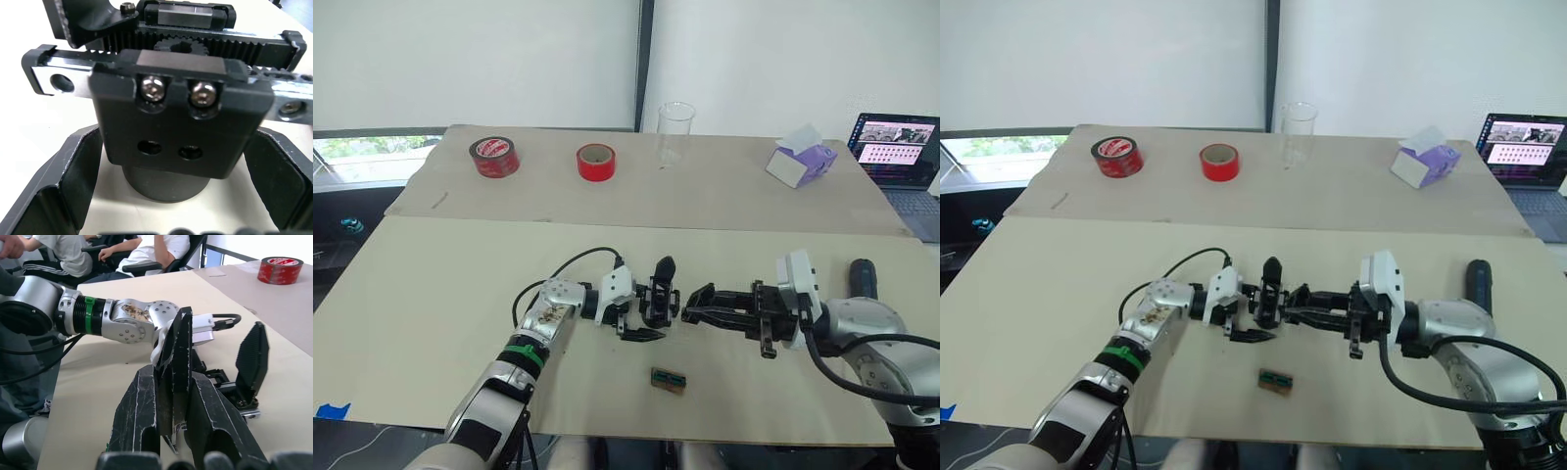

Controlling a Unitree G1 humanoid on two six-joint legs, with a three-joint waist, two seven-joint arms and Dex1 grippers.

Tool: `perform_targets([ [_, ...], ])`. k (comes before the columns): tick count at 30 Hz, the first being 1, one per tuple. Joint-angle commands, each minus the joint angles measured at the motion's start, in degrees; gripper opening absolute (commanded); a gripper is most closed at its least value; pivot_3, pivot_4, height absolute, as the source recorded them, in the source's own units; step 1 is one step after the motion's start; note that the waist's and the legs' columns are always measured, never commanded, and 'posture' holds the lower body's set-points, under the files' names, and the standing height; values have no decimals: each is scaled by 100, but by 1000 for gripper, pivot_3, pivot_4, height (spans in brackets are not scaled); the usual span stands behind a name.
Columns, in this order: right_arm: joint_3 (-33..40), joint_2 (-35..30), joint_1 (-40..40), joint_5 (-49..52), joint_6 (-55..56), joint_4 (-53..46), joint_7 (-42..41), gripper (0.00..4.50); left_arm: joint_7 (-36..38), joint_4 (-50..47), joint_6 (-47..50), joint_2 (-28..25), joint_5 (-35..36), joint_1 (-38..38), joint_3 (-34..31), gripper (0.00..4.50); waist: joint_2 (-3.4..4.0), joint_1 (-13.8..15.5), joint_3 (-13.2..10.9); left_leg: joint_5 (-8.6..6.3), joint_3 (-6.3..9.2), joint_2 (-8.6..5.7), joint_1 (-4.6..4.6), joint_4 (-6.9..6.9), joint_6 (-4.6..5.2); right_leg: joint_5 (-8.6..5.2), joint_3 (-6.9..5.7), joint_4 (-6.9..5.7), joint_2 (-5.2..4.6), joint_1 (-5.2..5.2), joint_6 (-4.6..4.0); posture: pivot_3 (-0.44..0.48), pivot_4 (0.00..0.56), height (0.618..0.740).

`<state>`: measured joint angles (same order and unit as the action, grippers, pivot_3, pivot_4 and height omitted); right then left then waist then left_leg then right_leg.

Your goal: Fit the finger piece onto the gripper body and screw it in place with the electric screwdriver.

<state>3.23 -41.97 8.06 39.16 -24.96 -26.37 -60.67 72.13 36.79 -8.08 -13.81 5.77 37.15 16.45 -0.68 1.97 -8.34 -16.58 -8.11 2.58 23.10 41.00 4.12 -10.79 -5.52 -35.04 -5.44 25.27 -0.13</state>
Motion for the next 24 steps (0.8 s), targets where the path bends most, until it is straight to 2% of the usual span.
perform_targets([
  [1, -50, 79, 219, -106, 314, 13, -161, 373, -50, 152, -148, 6, -128, 74, 22, 3219, 0, -5, 0, 0, 0, 0, 0, 0, 0, -2, 0, 0, 0, 0, 3, 0, 150, 740],
  [3, -217, 119, 416, -295, 416, 163, -247, 373, -56, 208, -204, 3, -176, 77, 35, 2295, 0, -18, 0, 0, 0, 0, -1, -1, 0, 3, 0, 0, 0, -1, -5, 0, 150, 740],
  [12, -860, 483, 1297, -884, 607, 915, -405, 373, -38, 229, -216, -12, -259, 19, 83, 2313, 2, -48, 1, 0, 2, -2, -2, 3, 1, 14, -4, -2, -3, -5, -22, 0, 150, 740],
  [24, -1220, 565, 1464, -1275, 303, 1126, -259, 373, 34, 157, -89, -77, -256, -39, 107, 2313, 2, -76, 2, 1, 1, -1, -3, 3, 0, 15, -5, -6, -3, -6, -25, 0, 150, 740],
])
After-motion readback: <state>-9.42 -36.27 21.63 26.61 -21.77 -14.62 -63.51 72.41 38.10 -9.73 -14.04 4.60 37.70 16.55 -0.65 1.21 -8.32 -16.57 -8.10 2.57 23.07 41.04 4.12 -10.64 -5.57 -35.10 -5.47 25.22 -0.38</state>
